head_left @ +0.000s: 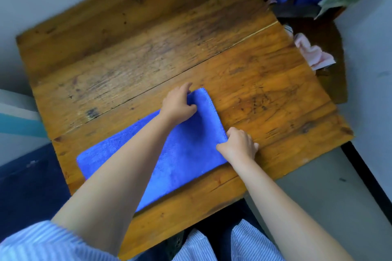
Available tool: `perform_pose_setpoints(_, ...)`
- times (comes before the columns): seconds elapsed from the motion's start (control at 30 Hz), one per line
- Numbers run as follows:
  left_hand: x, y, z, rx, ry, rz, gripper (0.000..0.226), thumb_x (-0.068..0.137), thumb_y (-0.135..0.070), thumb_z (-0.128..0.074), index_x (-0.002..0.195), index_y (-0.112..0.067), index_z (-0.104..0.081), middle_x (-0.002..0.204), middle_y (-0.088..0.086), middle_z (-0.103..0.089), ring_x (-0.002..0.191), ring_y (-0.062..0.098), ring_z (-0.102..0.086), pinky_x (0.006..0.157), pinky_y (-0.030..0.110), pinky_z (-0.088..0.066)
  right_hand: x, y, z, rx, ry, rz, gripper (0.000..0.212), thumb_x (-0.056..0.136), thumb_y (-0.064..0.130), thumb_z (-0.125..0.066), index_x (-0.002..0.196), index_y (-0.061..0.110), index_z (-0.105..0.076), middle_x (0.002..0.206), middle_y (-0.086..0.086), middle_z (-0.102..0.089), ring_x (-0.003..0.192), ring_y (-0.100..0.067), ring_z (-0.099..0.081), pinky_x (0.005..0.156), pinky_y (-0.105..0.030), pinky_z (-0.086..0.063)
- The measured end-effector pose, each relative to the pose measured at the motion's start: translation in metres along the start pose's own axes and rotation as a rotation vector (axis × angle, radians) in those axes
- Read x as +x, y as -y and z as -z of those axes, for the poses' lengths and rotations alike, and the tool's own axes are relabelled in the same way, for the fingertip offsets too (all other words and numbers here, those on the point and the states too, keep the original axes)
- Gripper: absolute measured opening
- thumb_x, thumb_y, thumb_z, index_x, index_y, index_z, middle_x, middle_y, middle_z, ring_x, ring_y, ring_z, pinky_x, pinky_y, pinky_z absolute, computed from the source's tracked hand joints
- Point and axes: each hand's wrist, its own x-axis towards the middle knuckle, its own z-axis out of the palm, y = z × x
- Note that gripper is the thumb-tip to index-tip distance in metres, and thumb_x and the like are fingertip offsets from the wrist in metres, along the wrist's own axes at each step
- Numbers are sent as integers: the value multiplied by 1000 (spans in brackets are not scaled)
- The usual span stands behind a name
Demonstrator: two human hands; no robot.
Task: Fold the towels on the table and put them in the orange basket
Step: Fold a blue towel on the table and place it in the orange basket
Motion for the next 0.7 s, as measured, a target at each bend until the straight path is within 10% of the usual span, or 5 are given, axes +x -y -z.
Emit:
perform_pose_setpoints(0.27, 38, -35, 37, -166, 259, 48, 33, 77, 4, -49, 96, -20, -61, 62, -5, -43, 54, 11, -42, 44, 15, -35, 30, 2, 43, -27, 117, 27, 14, 80, 11, -49, 68, 17, -46, 78, 1, -52, 95, -28, -51, 82, -32, -27)
perform_pose_setpoints(0.4, 44, -45, 60, -133, 172, -31, 26, 76, 7, -48, 70, -17, -55, 60, -2, -43, 55, 13, -40, 36, 7, -29, 45, 20, 74, -133, -108, 134, 9, 78, 10, -51, 79, 18, -55, 108, -7, -59, 113, -28, -48, 95, -36, -29)
perform_pose_setpoints(0.53, 37, -42, 85, -40, -23, -135, 23, 74, 8, -50, 86, -11, -56, 72, 3, -48, 68, 19, -42, 51, 21, -33, 47, 38, 94, -131, -380, 270, 23, 80, 7, -52, 101, 13, -61, 110, -10, -58, 111, -30, -47, 99, -39, -26)
perform_pose_setpoints(0.7, 7, -25, 98, 641, -179, -314, 42, 76, 4, -50, 116, -9, -44, 105, 11, -59, 96, 31, -52, 66, 33, -32, 20, 52, 92, -130, -485, 504, 16, 83, 3, -52, 94, 13, -59, 97, -6, -61, 90, -26, -53, 76, -31, -19)
